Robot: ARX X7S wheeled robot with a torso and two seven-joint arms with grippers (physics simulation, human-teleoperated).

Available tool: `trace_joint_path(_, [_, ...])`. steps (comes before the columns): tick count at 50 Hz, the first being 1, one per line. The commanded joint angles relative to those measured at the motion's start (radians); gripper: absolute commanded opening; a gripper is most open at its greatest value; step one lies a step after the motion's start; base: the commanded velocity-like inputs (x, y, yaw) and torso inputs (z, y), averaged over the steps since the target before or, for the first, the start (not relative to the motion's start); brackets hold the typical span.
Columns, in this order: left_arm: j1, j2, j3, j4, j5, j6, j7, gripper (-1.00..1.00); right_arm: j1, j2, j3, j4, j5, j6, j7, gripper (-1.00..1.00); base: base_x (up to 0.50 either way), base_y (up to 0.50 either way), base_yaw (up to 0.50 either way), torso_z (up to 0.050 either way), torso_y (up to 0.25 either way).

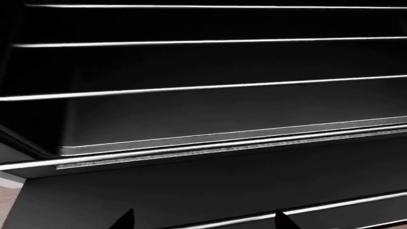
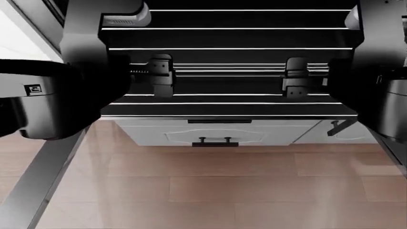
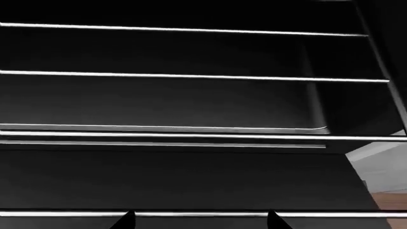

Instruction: Fully slide the bottom oven rack out.

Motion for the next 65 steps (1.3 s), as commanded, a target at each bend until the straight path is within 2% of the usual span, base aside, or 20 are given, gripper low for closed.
trace_joint_path(1, [0.082,0.01,0.095,-0.046,-0.035,-0.031,-0.06,1.0,-0.103,-0.001,-0.055,0.022,0.005,-0.012,-0.015,1.0,0.0,0.0,0.0,-0.011,-0.017])
trace_joint_path(13, [0.077,-0.05,0.172,-0.072,-0.273,-0.133,-0.156,1.0,-0.099,0.036,-0.089,0.015,0.216,0.063,0.061,1.0,0.0,0.0,0.0,-0.005,-0.018])
trace_joint_path(23, [0.094,-0.06,0.239,-0.101,-0.433,-0.166,-0.195,1.0,-0.119,0.048,-0.159,0.022,0.375,0.106,0.145,1.0,0.0,0.0,0.0,-0.007,-0.021])
trace_joint_path(29, [0.13,-0.071,0.268,-0.101,-0.464,-0.151,-0.212,1.0,-0.161,0.069,-0.178,-0.001,0.424,0.078,0.161,1.0,-0.01,0.0,0.0,-0.01,-0.027])
trace_joint_path(41, [0.288,-0.087,0.273,-0.065,-0.416,-0.074,-0.139,1.0,-0.304,0.117,-0.193,-0.067,0.395,-0.014,0.095,1.0,-0.01,0.0,0.0,-0.012,-0.034])
trace_joint_path(57, [0.324,-0.148,0.242,-0.024,-0.526,0.002,-0.132,1.0,-0.371,0.204,-0.213,-0.155,0.441,-0.038,0.104,1.0,0.0,0.0,0.0,-0.014,-0.039])
trace_joint_path(65, [0.316,-0.178,0.26,0.0,-0.612,0.004,-0.179,1.0,-0.374,0.235,-0.232,-0.193,0.484,-0.014,0.138,1.0,0.0,0.0,0.0,-0.013,-0.036])
